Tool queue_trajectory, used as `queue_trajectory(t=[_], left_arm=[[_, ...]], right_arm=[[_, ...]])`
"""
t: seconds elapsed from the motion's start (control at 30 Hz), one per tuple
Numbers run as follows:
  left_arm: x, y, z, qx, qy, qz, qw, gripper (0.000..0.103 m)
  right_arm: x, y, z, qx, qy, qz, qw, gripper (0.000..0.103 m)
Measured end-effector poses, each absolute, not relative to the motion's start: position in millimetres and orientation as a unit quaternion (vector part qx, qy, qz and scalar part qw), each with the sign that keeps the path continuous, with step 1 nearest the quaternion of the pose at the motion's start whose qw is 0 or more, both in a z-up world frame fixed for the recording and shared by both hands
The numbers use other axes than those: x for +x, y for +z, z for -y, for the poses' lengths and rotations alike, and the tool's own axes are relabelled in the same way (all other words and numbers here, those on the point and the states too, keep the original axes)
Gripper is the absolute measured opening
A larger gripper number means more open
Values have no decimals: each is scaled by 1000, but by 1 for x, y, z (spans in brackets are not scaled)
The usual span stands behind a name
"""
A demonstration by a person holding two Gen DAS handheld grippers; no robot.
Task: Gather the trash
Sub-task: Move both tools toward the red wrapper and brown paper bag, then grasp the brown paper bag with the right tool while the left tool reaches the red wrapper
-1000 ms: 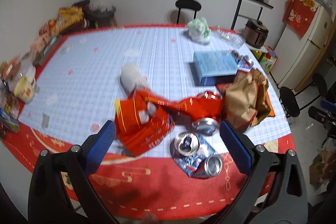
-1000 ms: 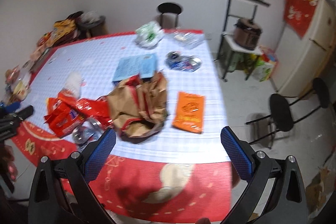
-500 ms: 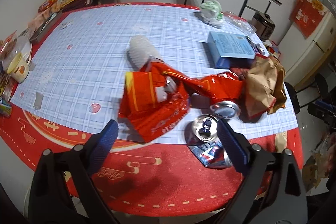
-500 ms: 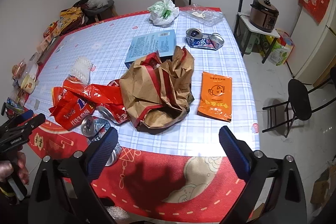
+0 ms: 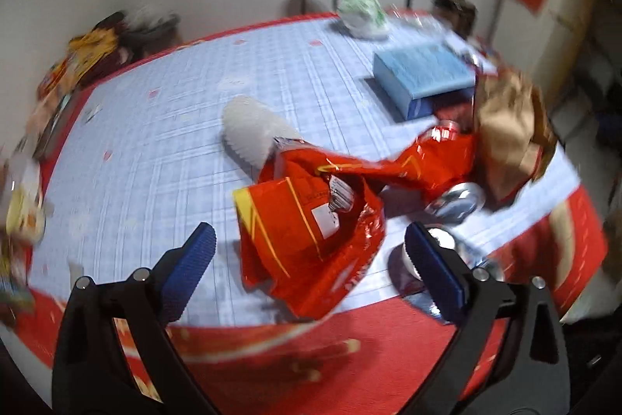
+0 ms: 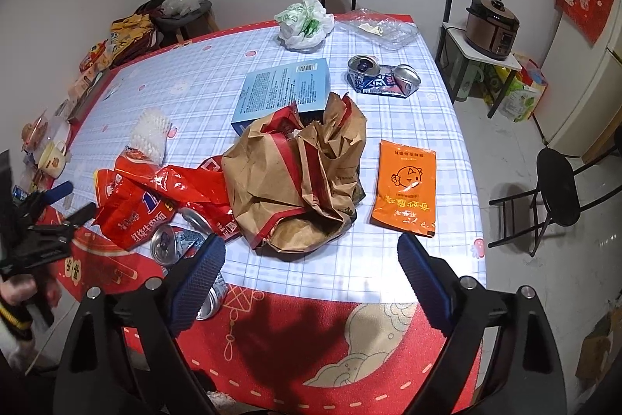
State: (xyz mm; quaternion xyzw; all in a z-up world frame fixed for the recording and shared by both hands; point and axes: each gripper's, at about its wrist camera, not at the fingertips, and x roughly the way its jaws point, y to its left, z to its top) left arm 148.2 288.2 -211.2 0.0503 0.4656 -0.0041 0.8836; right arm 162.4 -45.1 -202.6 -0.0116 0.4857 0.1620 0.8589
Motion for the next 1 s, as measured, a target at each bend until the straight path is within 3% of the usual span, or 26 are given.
queue_trajectory(t=[0.73, 0.8, 1.0], left_arm=[[189, -253, -299, 34, -36, -496, 867, 97], [190, -254, -300, 31, -37, -498, 866, 97], [192, -255, -301, 25, -39, -499, 866, 97]], right_arm=[[200, -219, 62, -20, 169, -483, 859, 86], [205, -223, 55, -21, 178, -484, 857, 94], [225, -242, 31, 3, 212, -488, 847, 97]])
